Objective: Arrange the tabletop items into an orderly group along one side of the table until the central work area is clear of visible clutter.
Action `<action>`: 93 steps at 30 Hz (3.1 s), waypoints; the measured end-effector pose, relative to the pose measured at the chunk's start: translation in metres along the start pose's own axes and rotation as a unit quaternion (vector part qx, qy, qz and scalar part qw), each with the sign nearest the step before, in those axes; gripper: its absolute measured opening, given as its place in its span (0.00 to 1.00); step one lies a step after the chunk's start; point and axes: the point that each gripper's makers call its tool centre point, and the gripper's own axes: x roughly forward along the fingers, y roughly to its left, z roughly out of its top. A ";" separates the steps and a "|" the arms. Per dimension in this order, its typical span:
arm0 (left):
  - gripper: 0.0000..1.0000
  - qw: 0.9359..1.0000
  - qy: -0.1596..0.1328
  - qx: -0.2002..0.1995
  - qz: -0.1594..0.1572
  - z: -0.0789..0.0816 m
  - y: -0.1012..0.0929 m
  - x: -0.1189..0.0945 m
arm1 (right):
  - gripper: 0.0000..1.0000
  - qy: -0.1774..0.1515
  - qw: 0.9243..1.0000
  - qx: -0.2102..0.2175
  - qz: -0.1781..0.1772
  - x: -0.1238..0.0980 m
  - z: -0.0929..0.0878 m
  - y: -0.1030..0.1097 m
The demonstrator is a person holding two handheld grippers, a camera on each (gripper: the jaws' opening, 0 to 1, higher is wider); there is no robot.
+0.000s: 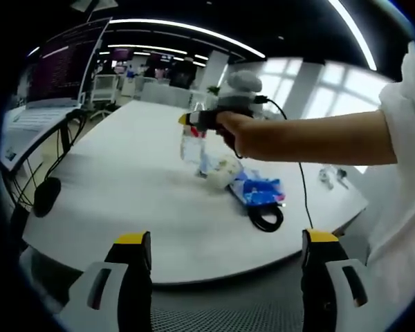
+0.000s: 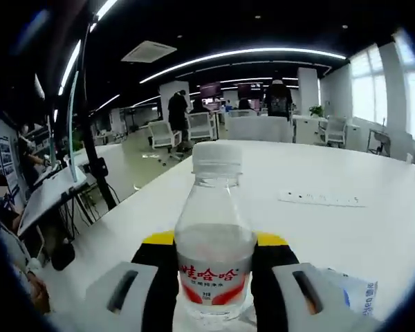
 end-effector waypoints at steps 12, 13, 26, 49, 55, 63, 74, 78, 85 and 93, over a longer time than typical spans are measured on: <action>0.83 1.000 0.003 0.013 0.007 -0.002 0.005 0.001 | 0.37 -0.005 0.997 0.032 -0.066 0.018 -0.010 -0.022; 0.83 1.000 0.003 0.013 0.008 -0.002 0.006 0.001 | 0.37 -0.005 0.997 0.033 -0.067 0.018 -0.011 -0.023; 0.84 1.000 0.007 0.022 0.003 -0.003 0.005 0.005 | 0.37 -0.016 0.995 -0.012 -0.100 0.028 -0.018 -0.033; 0.83 1.000 0.000 0.028 0.001 -0.002 0.005 0.004 | 0.38 -0.025 0.991 0.032 -0.127 0.002 -0.030 -0.029; 0.83 1.000 -0.004 0.029 0.002 0.000 0.005 0.004 | 0.38 -0.010 0.991 0.024 -0.133 -0.002 -0.033 -0.023; 0.83 1.000 -0.010 0.030 0.003 0.001 0.005 0.003 | 0.38 0.007 0.988 0.027 -0.149 -0.003 -0.040 -0.018; 0.82 0.999 -0.013 0.029 0.001 0.001 0.006 0.003 | 0.39 0.020 0.989 0.021 -0.143 -0.002 -0.042 -0.018; 0.82 0.999 -0.014 0.029 -0.001 0.001 0.005 0.003 | 0.39 0.022 0.990 0.029 -0.137 -0.005 -0.042 -0.018; 0.82 0.999 -0.016 0.030 -0.004 0.002 0.005 0.003 | 0.58 0.028 0.993 0.024 -0.109 -0.011 -0.041 -0.014; 0.82 0.999 -0.022 0.030 -0.008 0.003 0.004 0.002 | 0.65 0.026 0.995 0.044 -0.091 -0.021 -0.043 -0.022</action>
